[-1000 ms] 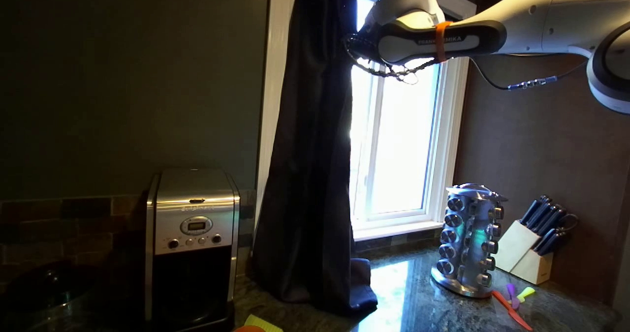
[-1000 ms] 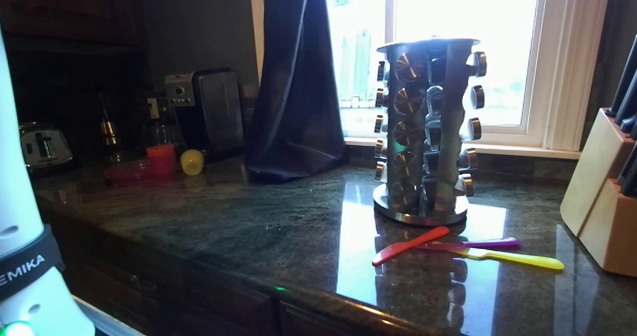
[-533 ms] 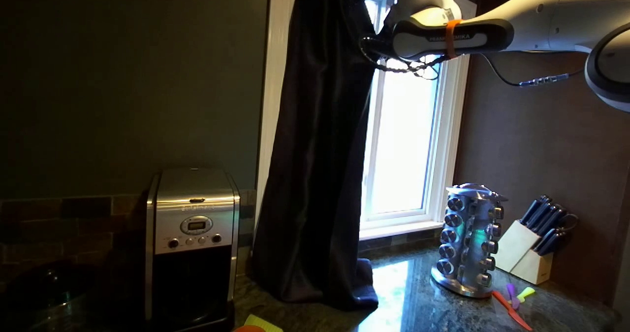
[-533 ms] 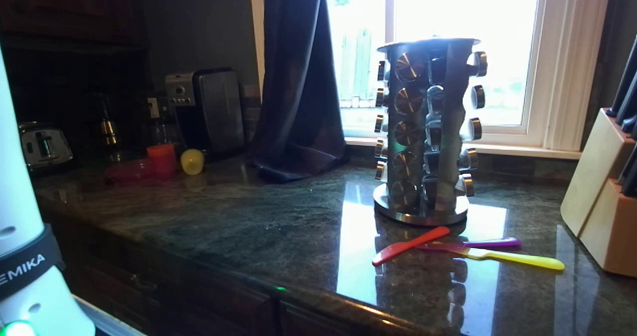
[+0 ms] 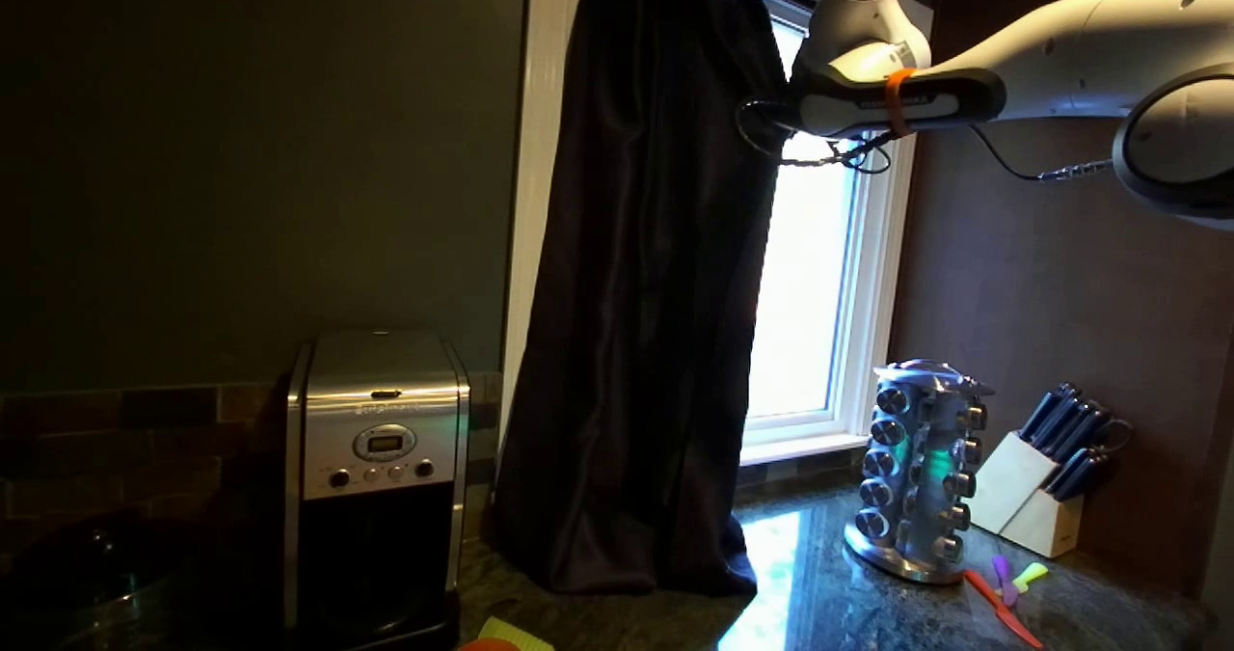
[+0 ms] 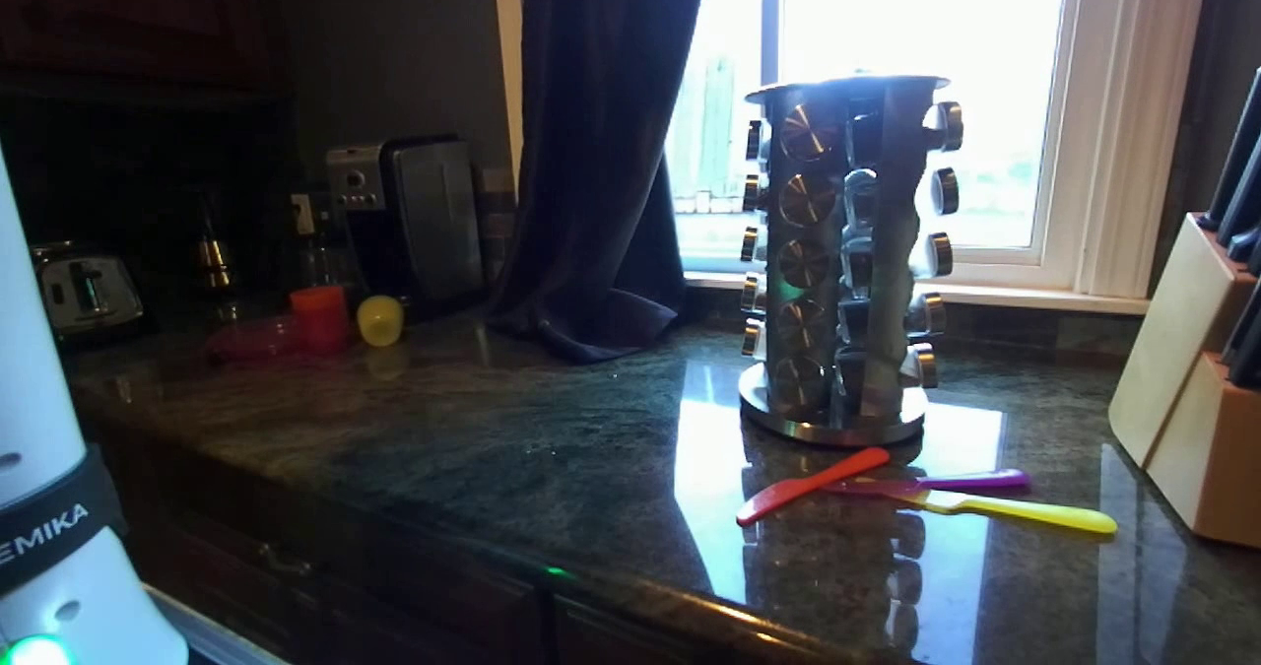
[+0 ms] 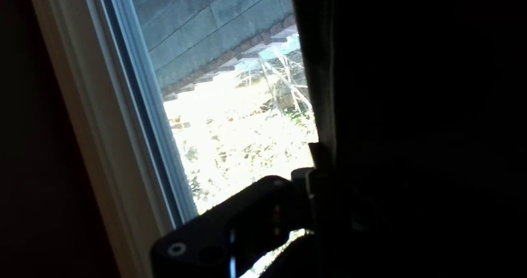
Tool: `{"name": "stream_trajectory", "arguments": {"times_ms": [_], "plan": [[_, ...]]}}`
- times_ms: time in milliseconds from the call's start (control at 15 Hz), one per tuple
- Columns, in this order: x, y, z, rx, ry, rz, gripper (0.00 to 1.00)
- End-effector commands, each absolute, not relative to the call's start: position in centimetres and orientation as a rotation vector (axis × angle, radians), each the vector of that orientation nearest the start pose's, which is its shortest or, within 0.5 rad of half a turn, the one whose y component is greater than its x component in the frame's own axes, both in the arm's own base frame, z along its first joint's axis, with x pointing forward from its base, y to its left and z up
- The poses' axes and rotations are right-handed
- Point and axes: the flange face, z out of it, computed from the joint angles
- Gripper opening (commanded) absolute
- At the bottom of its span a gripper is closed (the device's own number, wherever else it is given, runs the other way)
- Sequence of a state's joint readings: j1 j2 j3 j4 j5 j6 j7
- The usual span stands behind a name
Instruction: Draw the curtain closed
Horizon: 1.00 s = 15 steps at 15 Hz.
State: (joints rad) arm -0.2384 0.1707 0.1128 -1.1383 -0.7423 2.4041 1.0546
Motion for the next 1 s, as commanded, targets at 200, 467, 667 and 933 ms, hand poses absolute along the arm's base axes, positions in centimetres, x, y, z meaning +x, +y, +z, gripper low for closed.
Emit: {"name": "stream_trajectory", "arguments": {"times_ms": [200, 467, 667, 933], "plan": [[61.4, -16.6, 83.5, -2.262, 1.534, -2.051, 0.0], [61.8, -19.5, 83.4, -2.236, 1.284, -2.212, 0.0], [62.5, -21.8, 81.6, -2.272, 1.093, -2.278, 0.0], [63.2, -23.7, 79.6, -2.308, 0.879, -2.342, 0.0]]}}
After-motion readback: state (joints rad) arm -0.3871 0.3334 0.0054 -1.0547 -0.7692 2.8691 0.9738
